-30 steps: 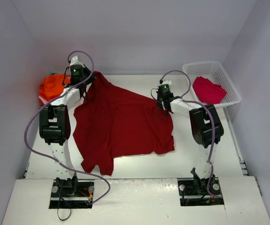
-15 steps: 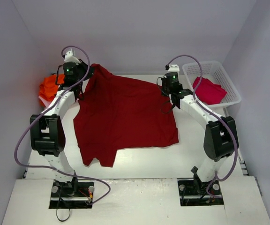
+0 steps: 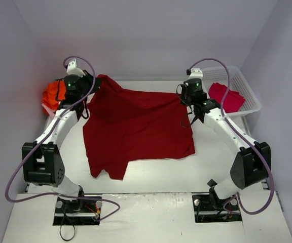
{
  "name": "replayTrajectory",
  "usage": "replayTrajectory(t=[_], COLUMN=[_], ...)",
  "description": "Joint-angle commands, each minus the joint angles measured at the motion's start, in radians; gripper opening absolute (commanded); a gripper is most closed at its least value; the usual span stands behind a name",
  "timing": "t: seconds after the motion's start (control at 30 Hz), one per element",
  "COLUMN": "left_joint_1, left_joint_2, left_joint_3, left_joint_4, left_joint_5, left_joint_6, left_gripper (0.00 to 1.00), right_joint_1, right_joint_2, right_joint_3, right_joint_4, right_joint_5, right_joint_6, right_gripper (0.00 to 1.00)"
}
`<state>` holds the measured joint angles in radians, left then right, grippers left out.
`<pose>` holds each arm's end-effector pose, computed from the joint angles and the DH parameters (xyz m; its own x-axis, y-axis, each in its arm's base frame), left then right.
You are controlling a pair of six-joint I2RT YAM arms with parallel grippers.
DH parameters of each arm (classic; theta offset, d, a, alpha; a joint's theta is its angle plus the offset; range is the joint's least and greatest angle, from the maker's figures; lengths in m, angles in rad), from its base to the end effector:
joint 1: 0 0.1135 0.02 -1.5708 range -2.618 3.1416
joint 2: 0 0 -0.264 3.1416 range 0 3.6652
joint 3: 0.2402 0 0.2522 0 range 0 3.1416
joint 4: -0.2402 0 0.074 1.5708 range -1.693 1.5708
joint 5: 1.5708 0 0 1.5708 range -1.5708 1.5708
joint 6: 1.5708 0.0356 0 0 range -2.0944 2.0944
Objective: Fold and stack the t-shirts
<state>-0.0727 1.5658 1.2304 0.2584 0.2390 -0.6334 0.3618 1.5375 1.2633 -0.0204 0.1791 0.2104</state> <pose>0.3764 -0.0359 0.3452 -0.2429 -0.5589 -0.7929 0.2012 0.7705 -0.6048 0.3460 0.1242 0.3371 -0.3050 0.1043 -0.9466 -0.1280 0.9805 0.1493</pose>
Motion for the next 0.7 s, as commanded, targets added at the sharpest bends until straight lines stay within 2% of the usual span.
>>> replayTrajectory(t=[0.0, 0.67], left_joint_1=[-0.016, -0.042], left_joint_2=[-0.102, -0.362], left_joint_3=[-0.005, -0.245], left_joint_4=[0.048, 0.012], left_joint_5=[-0.006, -0.023], left_joint_6=[0.023, 0.003], left_gripper=[0.0, 0.0], right_joint_1=[0.012, 0.19], right_joint_2=[-0.076, -0.253], right_joint_3=[-0.027, -0.226], right_joint_4=[-0.009, -0.055], right_joint_5=[0.01, 0.102], right_joint_6=[0.026, 0.138], right_gripper=[0.0, 0.0])
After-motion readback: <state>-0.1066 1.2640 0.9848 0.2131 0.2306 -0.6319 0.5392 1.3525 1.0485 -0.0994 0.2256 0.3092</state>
